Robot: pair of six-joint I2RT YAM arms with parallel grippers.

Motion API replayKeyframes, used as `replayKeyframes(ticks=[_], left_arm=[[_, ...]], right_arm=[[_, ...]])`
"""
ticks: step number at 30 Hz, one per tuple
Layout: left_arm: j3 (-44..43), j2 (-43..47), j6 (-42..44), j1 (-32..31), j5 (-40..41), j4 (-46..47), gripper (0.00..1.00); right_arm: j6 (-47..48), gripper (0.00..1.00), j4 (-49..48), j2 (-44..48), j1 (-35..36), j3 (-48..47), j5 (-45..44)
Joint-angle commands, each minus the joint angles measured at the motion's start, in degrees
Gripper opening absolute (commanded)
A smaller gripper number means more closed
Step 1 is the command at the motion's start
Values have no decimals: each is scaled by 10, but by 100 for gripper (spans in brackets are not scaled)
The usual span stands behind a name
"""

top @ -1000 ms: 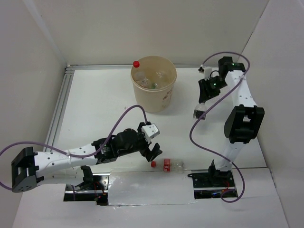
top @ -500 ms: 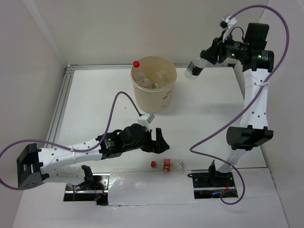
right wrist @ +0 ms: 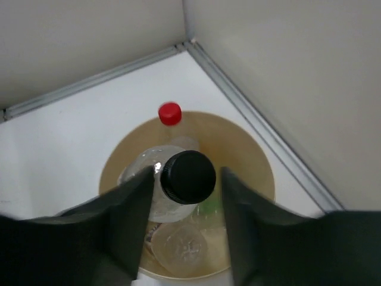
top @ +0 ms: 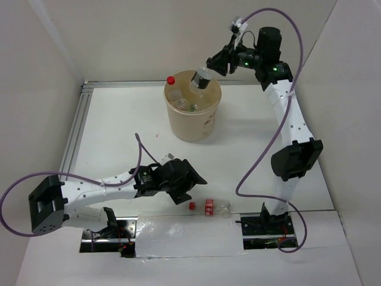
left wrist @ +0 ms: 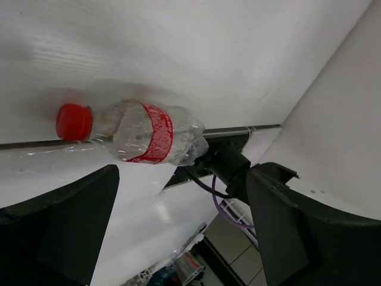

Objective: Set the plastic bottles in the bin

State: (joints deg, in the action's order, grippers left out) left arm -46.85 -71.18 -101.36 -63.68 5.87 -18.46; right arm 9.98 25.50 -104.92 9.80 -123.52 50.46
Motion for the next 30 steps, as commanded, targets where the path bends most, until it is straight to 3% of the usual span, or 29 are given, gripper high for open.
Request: replayKeyframes(ticks=[1,3,4,9,16,22,26,28,30], left_arm=[[-26,-29,-101,-4,-8,-23,100],[-42,-48,-124,-4,-20,-59,100],[-50,-65,-130,-4,-29,-68,100],[-65,-133,-161,-9,-104,-93,100],[-90,-171,-176,-21,-143,-117,100],[-98,-233,-176,-14,-154,-56,100],[-167,-302,-145,-7,-154,-56,100],[-192,-329,-129,-7,-154,-56,90],[-211,-329,-116,-7,-141,-56,70]], right_arm=[[7,61,-30,-22,4,21,-26],[0,80,-23,-12,-11,42,-14],[0,84,-23,-2,-17,56,-2],[-15,85,-42,110,-70,205,42],[4,87,-48,248,-145,394,86],[35,87,-20,296,-188,467,111],[76,87,30,315,-224,492,130],[98,87,52,322,-238,504,143],[115,87,69,329,-254,519,148]])
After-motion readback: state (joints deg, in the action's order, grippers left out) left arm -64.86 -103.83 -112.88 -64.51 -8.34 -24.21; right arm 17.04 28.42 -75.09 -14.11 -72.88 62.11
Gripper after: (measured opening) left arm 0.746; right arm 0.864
